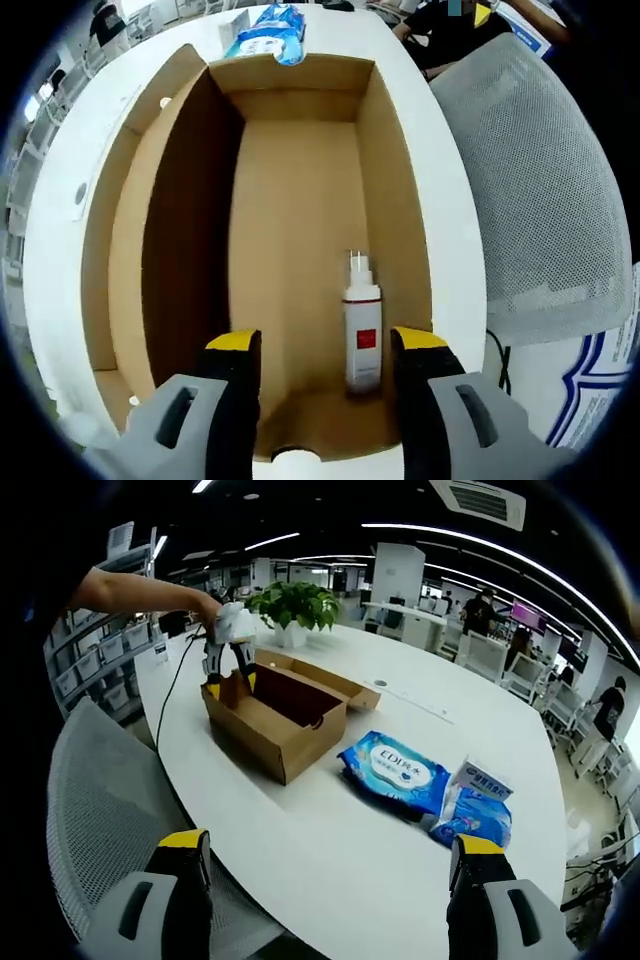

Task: Operate the shoe box by opening the lid, removing the specified soft item, and placing it in the target area until the item is outside and the box remains undamaged.

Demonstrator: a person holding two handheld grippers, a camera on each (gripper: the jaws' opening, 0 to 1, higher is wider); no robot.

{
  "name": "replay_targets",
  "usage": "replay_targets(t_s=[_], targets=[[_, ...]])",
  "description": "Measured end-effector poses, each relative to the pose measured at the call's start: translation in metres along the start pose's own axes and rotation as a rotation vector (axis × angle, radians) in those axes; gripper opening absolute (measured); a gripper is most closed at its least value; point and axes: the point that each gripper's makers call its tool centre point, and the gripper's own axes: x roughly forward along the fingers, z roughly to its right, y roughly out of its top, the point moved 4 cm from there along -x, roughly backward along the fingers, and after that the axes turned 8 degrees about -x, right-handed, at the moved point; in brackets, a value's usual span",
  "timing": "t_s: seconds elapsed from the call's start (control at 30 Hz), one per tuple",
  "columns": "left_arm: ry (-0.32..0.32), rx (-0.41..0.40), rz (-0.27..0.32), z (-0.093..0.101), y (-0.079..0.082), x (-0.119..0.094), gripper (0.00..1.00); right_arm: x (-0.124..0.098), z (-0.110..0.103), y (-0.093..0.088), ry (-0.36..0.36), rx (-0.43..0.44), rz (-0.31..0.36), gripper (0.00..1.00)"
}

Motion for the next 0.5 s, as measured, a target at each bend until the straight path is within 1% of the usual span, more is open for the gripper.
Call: replay_targets(t_s=[0.07, 0.17, 0.27, 0.5], targets=[[-0.011, 0.012, -0.021, 0.001, -0.001, 0.003, 0.5, 0.0, 0.0, 0.0, -0.001, 0.004, -0.003, 1.0], [-0.029, 0.016, -0.037, 0.002, -0.001, 0.008, 0.5, 0.001, 0.0, -0.001, -0.001, 0.01, -0.003, 1.0], [-0.04, 0.014, -0.039, 0.003, 0.0, 0.011, 0.49, 0.003, 0.002, -0.004, -0.002, 0.004, -0.017, 1.0], [-0.063, 0.0, -0.043, 0.006, -0.003, 0.02, 0.48, 0.004, 0.003, -0.004, -0.007, 0.017, -0.012, 1.0]])
